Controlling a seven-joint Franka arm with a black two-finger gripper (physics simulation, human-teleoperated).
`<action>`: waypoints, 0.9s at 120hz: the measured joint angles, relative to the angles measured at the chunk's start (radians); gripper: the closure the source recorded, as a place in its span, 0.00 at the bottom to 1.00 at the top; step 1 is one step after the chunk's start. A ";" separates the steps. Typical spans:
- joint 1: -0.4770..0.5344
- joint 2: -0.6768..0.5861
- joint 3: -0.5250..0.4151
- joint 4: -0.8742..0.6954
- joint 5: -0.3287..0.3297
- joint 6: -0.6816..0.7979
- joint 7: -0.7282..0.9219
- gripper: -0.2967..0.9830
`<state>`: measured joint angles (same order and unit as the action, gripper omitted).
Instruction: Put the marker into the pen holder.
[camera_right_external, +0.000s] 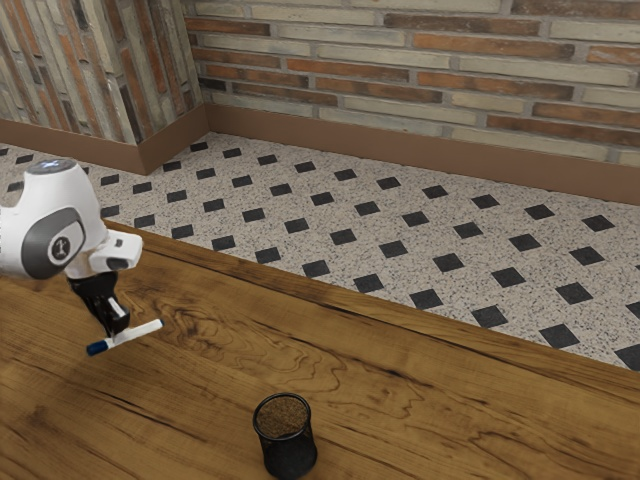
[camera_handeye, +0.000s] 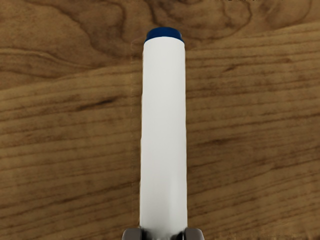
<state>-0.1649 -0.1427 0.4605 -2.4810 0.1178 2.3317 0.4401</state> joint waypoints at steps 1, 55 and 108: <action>-0.005 -0.004 -0.001 0.000 0.002 -0.006 -0.002 0.78; -0.164 -0.091 -0.199 -0.003 0.039 -0.256 -0.185 0.80; -0.207 -0.072 -0.369 0.035 -0.014 -0.311 -0.343 0.80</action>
<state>-0.3721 -0.2144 0.0919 -2.4458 0.1038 2.0207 0.0967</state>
